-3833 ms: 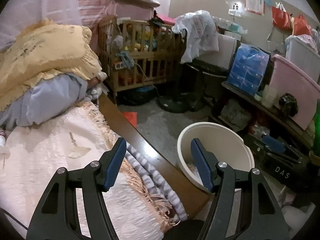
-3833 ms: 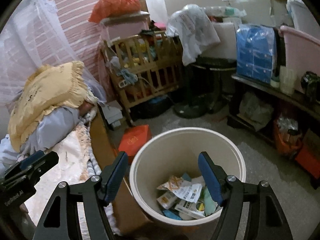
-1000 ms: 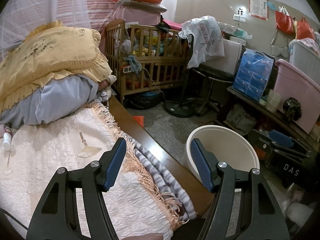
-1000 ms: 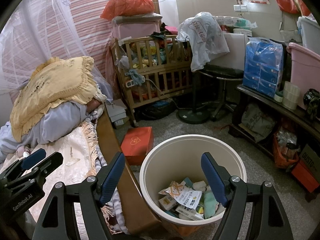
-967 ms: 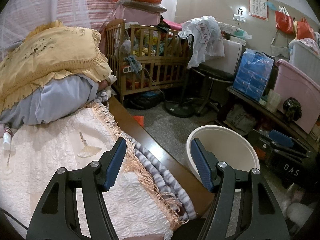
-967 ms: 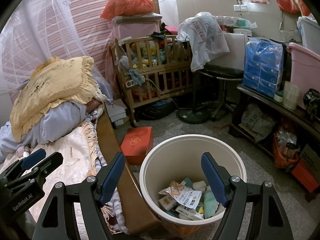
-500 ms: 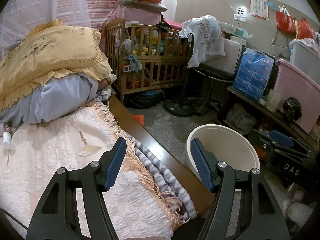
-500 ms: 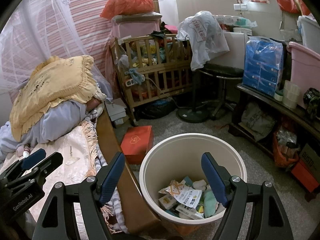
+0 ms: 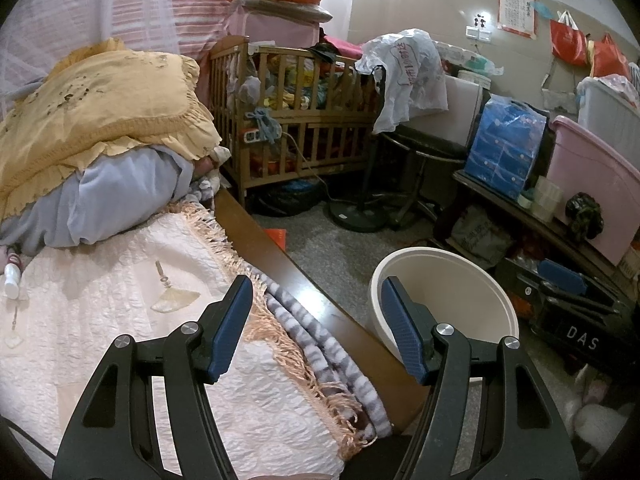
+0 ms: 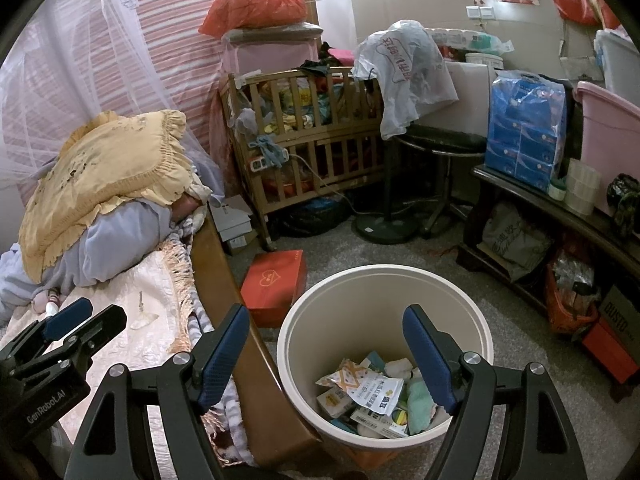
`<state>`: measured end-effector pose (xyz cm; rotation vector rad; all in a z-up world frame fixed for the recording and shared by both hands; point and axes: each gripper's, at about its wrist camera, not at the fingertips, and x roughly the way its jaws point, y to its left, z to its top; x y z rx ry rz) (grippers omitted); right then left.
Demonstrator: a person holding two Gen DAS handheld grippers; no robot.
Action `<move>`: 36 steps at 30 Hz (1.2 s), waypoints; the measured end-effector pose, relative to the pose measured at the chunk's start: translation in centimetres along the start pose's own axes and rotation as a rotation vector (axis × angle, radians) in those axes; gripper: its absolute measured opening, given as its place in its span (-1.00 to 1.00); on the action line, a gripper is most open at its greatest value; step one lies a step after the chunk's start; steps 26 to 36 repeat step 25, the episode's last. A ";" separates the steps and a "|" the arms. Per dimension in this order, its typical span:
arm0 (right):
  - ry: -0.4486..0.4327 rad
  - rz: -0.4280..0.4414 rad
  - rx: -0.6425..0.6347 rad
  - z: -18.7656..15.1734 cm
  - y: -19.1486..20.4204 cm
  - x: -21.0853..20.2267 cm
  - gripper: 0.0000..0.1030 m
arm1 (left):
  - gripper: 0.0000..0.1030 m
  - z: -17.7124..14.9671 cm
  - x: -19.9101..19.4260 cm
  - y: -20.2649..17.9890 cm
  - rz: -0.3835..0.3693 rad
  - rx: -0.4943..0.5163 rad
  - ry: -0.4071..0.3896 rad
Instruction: Collect trash
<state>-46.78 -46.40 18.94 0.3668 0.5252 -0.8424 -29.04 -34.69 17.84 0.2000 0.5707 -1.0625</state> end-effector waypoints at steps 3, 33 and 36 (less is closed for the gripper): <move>0.001 0.001 -0.001 -0.1 -0.1 0.0 0.50 | 0.28 -0.2 0.1 0.1 -0.003 0.000 0.002; 0.024 0.005 -0.009 -1.0 -0.7 0.4 0.50 | 0.28 -0.7 0.2 0.7 -0.019 0.003 0.013; 0.024 0.005 -0.009 -1.0 -0.7 0.4 0.50 | 0.28 -0.7 0.2 0.7 -0.019 0.003 0.013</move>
